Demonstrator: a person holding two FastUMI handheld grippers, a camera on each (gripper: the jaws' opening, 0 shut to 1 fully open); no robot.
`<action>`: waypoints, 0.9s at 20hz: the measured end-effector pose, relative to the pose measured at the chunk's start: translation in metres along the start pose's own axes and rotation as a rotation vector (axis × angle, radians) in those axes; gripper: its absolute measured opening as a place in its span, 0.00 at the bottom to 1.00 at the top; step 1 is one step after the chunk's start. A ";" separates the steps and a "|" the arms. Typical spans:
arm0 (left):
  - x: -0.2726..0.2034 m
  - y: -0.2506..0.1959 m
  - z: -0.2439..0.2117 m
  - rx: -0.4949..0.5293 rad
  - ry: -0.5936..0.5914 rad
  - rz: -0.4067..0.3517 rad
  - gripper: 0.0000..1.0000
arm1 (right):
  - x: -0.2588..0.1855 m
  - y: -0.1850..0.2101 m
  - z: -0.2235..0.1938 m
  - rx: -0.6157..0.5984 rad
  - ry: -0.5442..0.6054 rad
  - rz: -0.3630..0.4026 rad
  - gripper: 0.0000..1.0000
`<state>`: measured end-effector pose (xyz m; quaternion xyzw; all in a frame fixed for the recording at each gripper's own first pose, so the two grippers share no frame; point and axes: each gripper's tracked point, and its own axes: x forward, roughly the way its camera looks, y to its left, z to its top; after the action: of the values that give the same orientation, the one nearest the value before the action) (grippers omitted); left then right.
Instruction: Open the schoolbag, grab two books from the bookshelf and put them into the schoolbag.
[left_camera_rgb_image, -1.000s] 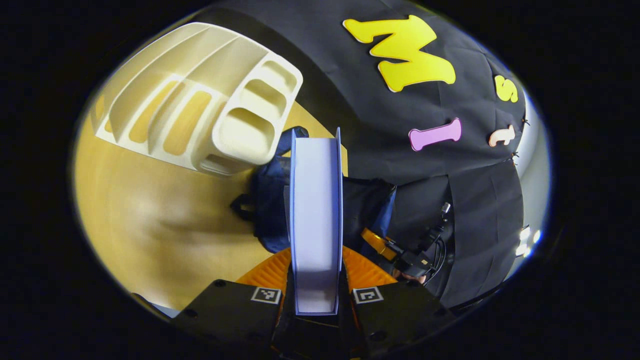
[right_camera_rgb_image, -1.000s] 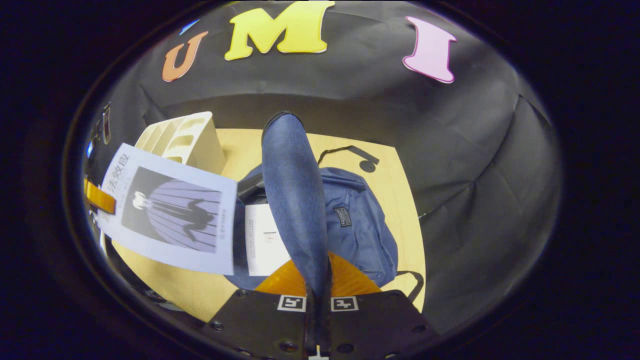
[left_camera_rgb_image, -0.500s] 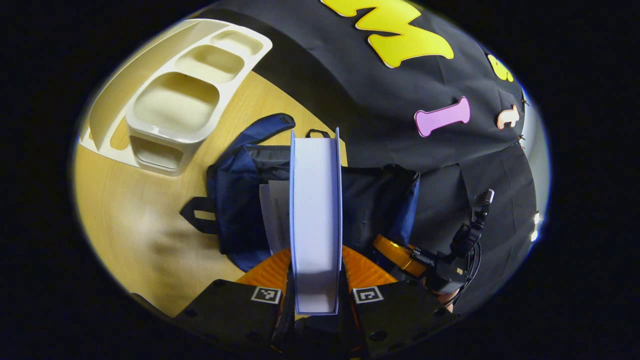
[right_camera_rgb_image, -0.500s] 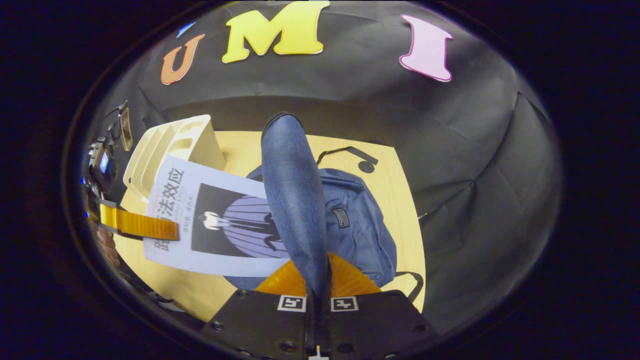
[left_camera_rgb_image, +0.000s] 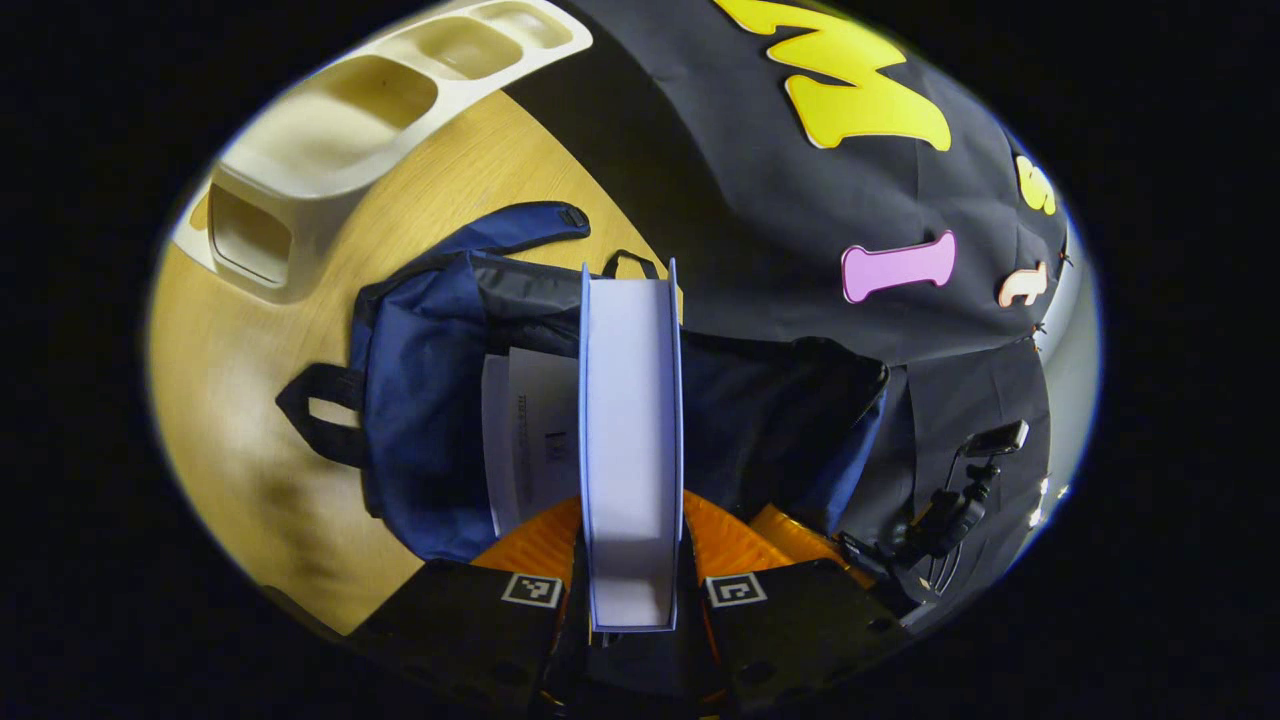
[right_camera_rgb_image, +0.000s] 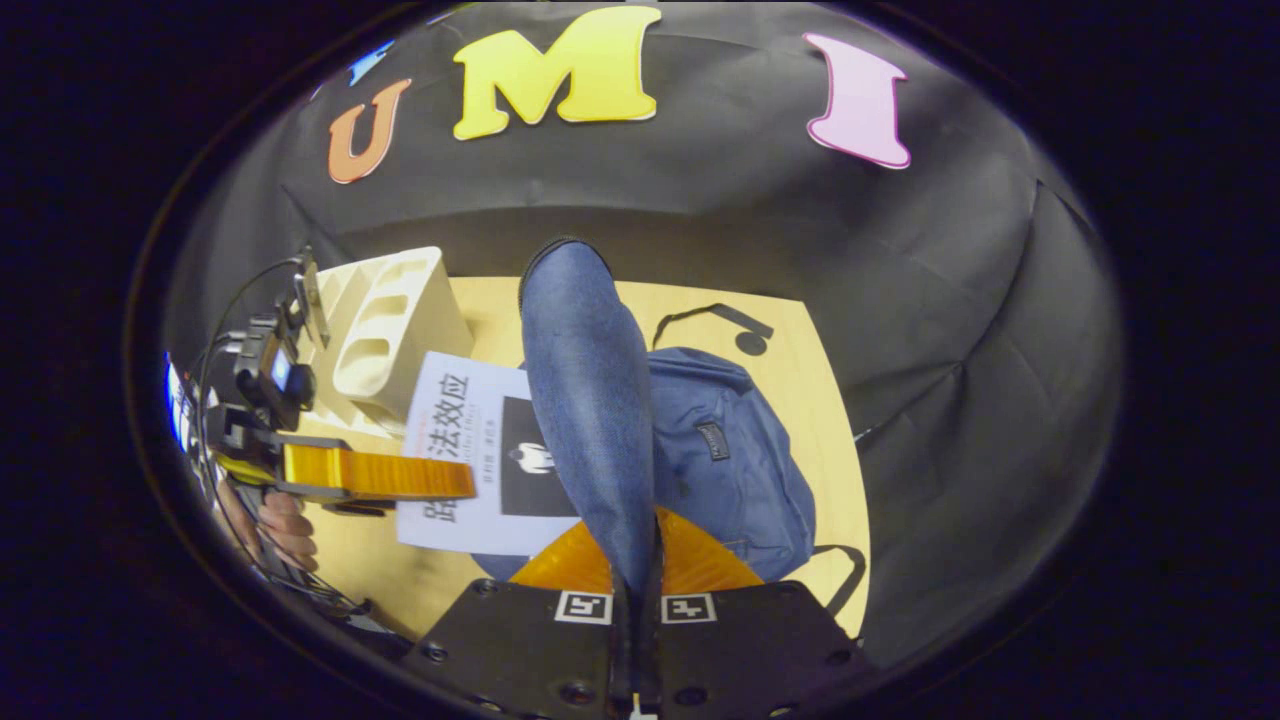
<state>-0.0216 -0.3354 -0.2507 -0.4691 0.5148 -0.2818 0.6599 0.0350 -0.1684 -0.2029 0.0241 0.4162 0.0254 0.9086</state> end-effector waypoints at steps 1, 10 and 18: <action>0.005 -0.002 -0.001 0.005 0.007 -0.004 0.38 | -0.001 0.003 0.001 -0.005 0.001 0.004 0.03; 0.063 -0.001 -0.010 -0.057 0.062 -0.082 0.38 | -0.004 0.008 0.004 -0.004 0.004 0.012 0.03; 0.086 0.008 -0.020 -0.119 0.095 -0.125 0.40 | 0.001 0.007 0.004 0.004 0.015 0.015 0.03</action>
<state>-0.0140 -0.4127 -0.2940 -0.5247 0.5313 -0.3131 0.5868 0.0383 -0.1619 -0.2002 0.0291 0.4228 0.0317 0.9052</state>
